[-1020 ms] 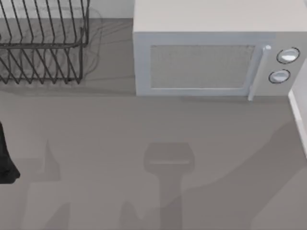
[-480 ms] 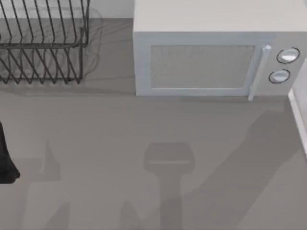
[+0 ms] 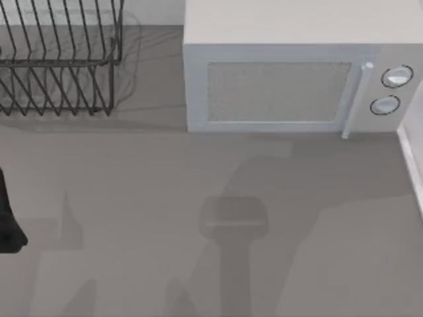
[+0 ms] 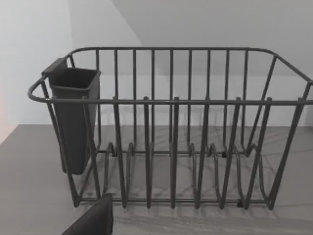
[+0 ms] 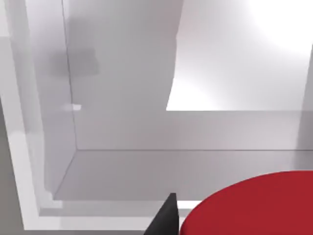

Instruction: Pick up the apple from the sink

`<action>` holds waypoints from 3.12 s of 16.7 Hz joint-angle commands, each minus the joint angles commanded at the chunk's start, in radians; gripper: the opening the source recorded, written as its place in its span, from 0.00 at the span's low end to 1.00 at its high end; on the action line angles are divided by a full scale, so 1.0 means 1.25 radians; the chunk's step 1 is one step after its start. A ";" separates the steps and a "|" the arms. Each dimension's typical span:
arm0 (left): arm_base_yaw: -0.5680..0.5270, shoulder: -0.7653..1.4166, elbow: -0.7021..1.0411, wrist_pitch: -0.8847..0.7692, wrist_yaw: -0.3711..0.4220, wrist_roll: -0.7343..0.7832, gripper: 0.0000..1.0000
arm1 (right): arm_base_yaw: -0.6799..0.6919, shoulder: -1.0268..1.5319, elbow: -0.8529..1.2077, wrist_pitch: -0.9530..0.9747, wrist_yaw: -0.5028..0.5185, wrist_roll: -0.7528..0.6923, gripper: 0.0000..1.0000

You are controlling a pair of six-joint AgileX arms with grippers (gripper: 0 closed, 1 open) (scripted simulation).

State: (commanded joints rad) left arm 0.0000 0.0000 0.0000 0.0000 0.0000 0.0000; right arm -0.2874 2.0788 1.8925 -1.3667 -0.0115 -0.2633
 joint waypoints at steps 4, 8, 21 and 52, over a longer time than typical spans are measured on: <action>0.000 0.000 0.000 0.000 0.000 0.000 1.00 | 0.001 -0.040 0.065 -0.079 0.000 0.000 0.00; 0.000 0.000 0.000 0.000 0.000 0.000 1.00 | 0.003 -0.038 0.063 -0.078 -0.001 0.002 0.00; 0.000 0.000 0.000 0.000 0.000 0.000 1.00 | 0.550 -0.226 -0.217 -0.022 0.007 0.541 0.00; 0.000 0.000 0.000 0.000 0.000 0.000 1.00 | 0.684 -0.234 -0.598 0.350 0.009 0.675 0.45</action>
State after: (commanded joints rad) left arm 0.0000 0.0000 0.0000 0.0000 0.0000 0.0000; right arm 0.5671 1.7864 1.1447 -0.9291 0.0004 0.5805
